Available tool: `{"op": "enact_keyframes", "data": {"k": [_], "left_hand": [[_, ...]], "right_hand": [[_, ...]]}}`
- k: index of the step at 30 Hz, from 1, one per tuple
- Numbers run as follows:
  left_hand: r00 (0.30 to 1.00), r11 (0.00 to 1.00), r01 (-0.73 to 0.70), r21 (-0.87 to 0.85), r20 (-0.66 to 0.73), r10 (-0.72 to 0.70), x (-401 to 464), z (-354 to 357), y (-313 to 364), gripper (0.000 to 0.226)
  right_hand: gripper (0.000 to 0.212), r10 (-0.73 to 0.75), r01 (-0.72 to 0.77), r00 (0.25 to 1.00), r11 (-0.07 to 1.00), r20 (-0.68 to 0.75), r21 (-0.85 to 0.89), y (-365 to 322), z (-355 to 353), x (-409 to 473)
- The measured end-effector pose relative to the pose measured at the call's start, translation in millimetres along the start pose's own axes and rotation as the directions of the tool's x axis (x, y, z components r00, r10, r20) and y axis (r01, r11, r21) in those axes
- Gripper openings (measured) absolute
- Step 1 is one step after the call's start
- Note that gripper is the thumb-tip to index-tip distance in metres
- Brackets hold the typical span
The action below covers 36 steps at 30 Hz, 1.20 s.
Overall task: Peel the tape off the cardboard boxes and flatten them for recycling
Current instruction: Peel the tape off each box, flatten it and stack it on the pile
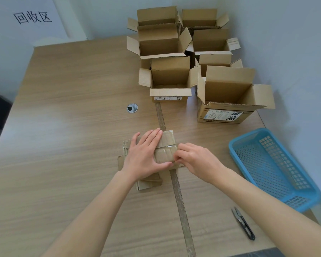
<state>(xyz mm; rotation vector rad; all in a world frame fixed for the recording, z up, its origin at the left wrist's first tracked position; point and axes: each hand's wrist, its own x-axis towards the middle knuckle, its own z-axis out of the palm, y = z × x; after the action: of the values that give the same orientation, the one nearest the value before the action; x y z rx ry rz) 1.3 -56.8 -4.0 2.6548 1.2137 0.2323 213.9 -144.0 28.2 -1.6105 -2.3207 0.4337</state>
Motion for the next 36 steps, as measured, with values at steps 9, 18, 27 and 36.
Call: {"op": "enact_keyframes", "data": {"k": [9,18,27,36], "left_hand": [[0.996,0.998,-0.065,-0.021,0.054,0.066,0,-8,-8,0.111],[0.996,0.998,-0.057,-0.006,0.072,0.057,1,-9,-6,0.114],[0.989,0.997,-0.07,-0.017,0.127,0.071,3,-11,-9,0.124],[0.991,0.996,-0.076,-0.045,0.107,0.08,1,-13,-10,0.12]], "right_hand": [[0.021,-0.212,0.213,0.948,0.977,0.236,0.023,5,-7,13],[0.018,-0.102,0.081,0.985,0.985,0.136,0.152,20,-14,-11],[0.014,-0.243,0.227,0.962,0.966,-0.126,-0.125,0,6,-7],[0.021,-0.216,0.217,0.974,0.976,0.07,-0.013,2,4,1]]}}
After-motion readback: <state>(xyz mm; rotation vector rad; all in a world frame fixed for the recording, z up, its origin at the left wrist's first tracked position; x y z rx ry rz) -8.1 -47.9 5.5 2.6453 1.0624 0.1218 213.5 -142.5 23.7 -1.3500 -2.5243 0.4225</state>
